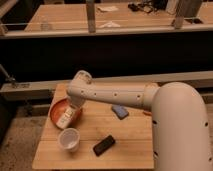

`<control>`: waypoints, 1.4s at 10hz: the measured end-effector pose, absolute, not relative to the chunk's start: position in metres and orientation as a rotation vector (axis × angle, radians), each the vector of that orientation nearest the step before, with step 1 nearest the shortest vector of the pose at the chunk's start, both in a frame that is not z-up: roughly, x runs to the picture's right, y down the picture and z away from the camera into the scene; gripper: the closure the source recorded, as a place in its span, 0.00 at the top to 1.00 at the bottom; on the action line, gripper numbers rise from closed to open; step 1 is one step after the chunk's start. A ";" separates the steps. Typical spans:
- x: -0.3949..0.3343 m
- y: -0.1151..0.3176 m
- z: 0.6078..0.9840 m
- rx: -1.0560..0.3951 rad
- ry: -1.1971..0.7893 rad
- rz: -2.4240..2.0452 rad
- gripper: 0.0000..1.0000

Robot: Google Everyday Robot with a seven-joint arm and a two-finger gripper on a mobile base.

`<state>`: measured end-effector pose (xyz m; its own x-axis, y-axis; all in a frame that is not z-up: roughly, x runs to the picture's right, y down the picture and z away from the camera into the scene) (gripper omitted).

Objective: Place the bottle in the ceramic bowl

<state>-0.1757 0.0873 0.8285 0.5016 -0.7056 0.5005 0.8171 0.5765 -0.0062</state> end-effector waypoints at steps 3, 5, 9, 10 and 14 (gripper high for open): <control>-0.175 0.087 0.829 -0.256 -0.481 -0.934 0.35; -0.175 0.088 0.828 -0.257 -0.482 -0.938 0.34; -0.175 0.088 0.828 -0.257 -0.482 -0.940 0.34; -0.175 0.088 0.828 -0.257 -0.482 -0.941 0.34; -0.175 0.088 0.829 -0.258 -0.482 -0.945 0.34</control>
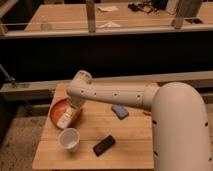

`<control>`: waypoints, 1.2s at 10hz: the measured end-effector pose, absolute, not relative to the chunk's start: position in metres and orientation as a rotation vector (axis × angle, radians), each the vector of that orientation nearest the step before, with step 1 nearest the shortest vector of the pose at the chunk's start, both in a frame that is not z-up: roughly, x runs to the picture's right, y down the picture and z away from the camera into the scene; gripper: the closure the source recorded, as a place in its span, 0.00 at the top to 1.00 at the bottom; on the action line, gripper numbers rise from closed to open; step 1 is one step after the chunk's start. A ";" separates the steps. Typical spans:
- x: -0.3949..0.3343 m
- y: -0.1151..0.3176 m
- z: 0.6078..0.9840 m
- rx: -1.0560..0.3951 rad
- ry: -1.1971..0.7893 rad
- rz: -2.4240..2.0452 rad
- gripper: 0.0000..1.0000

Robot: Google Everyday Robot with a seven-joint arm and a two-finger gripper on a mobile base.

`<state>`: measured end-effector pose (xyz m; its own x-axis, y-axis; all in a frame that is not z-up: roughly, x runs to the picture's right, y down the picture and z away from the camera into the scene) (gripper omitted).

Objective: Place the bottle in the ceramic bowl

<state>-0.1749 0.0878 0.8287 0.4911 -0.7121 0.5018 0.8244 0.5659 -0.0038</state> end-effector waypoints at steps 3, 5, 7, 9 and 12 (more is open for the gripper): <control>-0.175 0.088 0.829 -0.258 -0.482 -0.948 0.34; -0.175 0.088 0.829 -0.258 -0.482 -0.949 0.34; -0.175 0.088 0.829 -0.258 -0.483 -0.951 0.34; -0.175 0.088 0.829 -0.259 -0.484 -0.952 0.34; -0.175 0.088 0.829 -0.258 -0.485 -0.955 0.34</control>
